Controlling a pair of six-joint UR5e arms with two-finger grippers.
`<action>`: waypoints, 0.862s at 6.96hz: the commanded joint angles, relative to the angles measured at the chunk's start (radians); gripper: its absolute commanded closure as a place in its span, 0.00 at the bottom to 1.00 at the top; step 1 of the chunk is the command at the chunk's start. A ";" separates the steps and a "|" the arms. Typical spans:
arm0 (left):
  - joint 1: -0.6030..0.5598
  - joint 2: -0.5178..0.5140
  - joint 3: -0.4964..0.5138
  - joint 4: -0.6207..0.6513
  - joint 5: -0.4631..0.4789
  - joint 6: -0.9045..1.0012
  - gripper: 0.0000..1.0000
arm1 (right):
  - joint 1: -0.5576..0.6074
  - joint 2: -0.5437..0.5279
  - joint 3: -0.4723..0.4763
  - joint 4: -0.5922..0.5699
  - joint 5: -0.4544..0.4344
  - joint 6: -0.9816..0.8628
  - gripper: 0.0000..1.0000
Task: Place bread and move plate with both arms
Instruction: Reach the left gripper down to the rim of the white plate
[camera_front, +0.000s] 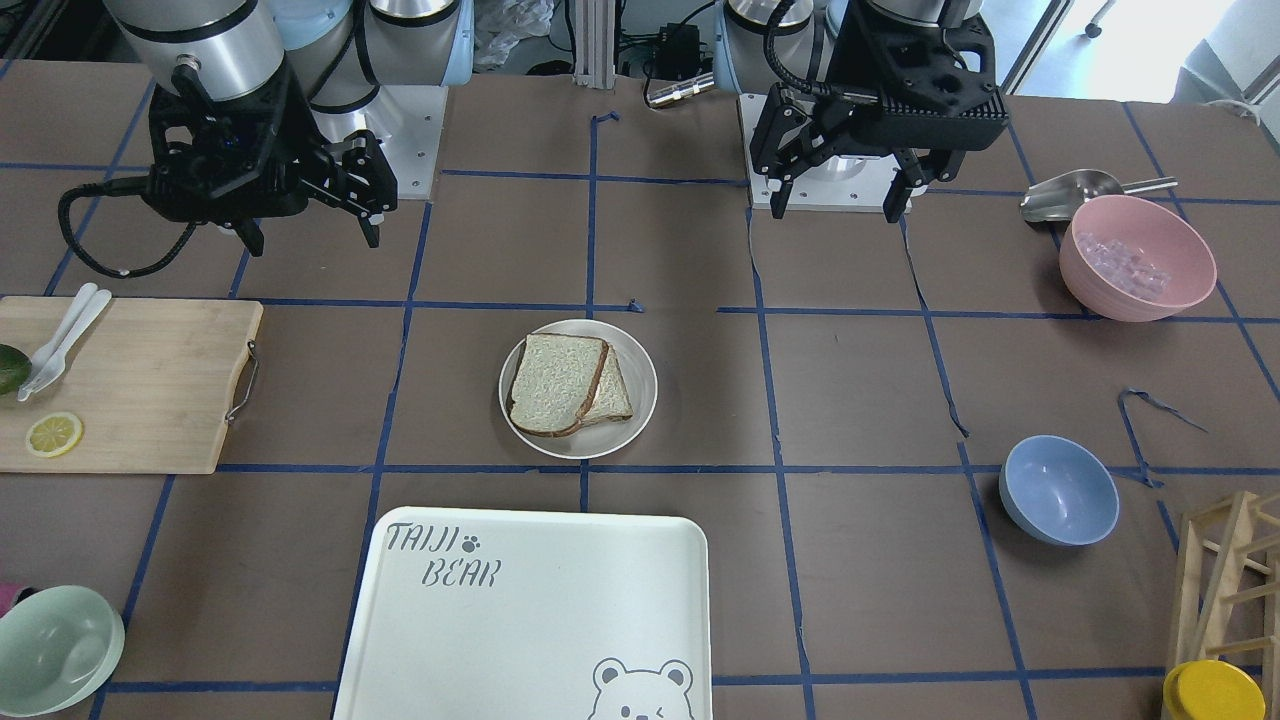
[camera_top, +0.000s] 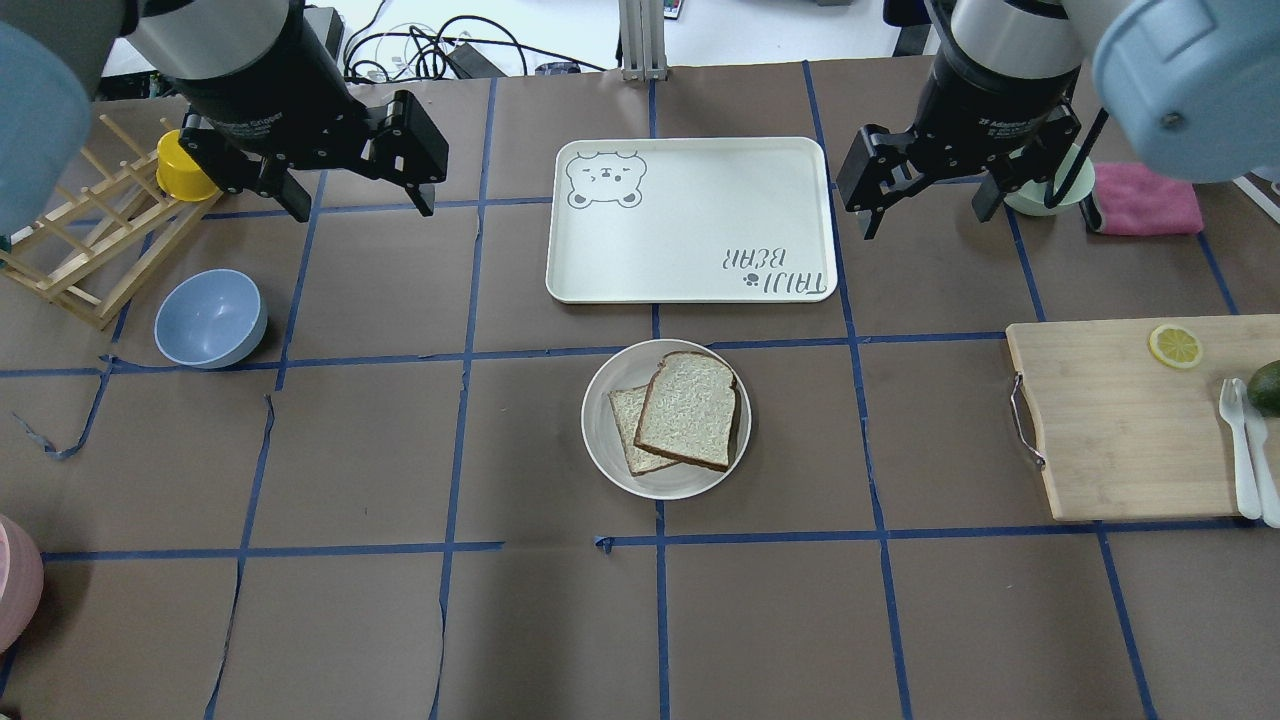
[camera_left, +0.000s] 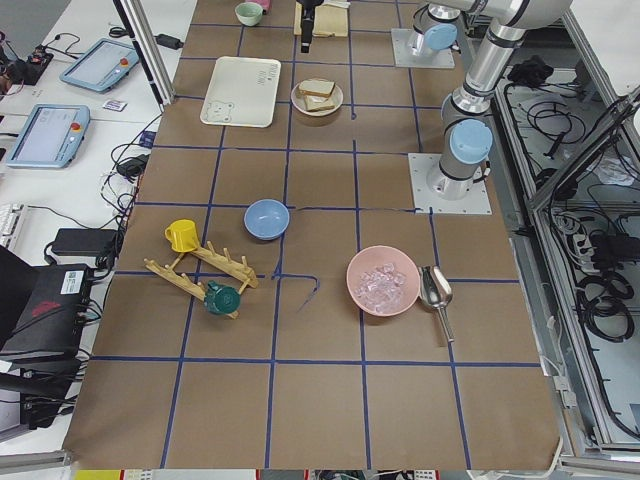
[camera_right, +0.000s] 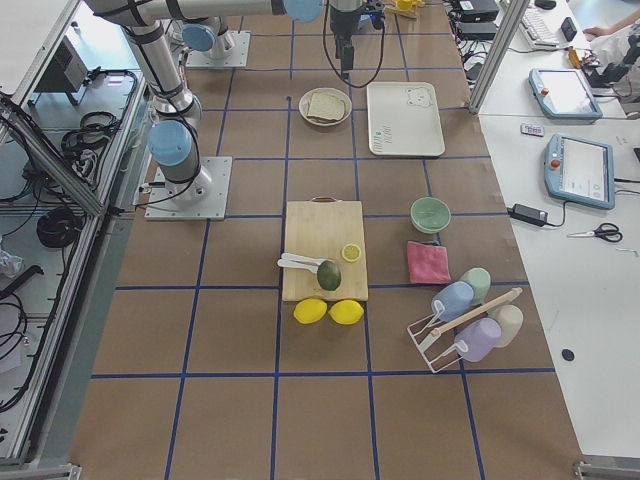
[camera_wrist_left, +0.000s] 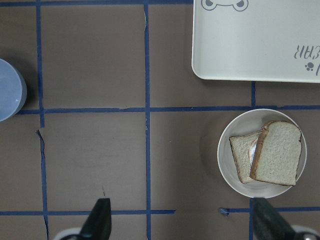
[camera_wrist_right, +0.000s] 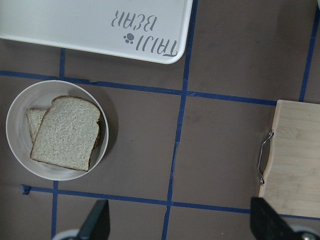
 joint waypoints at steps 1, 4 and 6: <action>0.000 -0.025 -0.014 -0.005 -0.001 -0.010 0.00 | 0.000 -0.009 0.002 0.015 0.004 0.005 0.00; -0.067 -0.149 -0.203 0.119 -0.070 -0.169 0.00 | 0.002 -0.011 0.002 0.017 0.004 0.010 0.00; -0.092 -0.218 -0.384 0.368 -0.079 -0.182 0.00 | 0.000 -0.009 0.000 0.002 -0.002 0.011 0.00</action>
